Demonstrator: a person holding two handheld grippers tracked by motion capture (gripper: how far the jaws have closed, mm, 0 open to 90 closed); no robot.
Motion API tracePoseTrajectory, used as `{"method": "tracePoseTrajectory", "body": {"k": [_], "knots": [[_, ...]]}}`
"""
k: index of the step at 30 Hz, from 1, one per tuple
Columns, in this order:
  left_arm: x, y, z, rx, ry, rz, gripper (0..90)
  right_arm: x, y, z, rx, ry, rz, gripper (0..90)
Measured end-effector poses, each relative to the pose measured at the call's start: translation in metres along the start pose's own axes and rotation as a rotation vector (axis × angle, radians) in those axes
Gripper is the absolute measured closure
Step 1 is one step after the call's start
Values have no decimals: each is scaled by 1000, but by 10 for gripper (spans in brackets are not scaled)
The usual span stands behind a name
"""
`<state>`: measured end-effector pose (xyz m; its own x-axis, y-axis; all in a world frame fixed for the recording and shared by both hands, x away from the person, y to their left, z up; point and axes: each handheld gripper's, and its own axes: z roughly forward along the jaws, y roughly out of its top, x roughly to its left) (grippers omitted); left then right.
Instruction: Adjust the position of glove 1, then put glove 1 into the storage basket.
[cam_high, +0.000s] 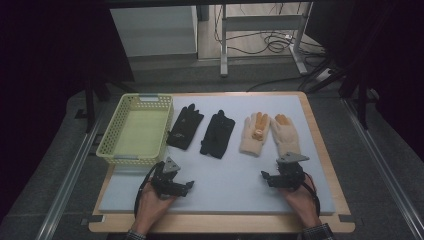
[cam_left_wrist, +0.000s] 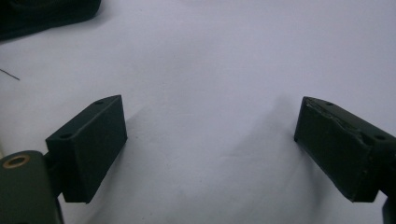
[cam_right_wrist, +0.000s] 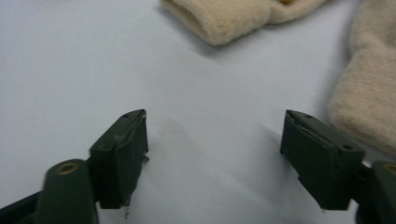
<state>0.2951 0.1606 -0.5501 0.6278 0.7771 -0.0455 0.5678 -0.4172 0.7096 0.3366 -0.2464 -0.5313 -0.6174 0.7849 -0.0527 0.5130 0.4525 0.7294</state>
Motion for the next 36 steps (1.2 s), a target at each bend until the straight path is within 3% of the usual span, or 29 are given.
{"method": "tracePoseTrajectory", "body": {"k": [18,36], "knots": [[0,0,0,-1,-1,0,94,0,0,1,7,2,4,165],[0,0,0,-2,-2,-1,94,-2,10,0,-5,32,18,223]]}}
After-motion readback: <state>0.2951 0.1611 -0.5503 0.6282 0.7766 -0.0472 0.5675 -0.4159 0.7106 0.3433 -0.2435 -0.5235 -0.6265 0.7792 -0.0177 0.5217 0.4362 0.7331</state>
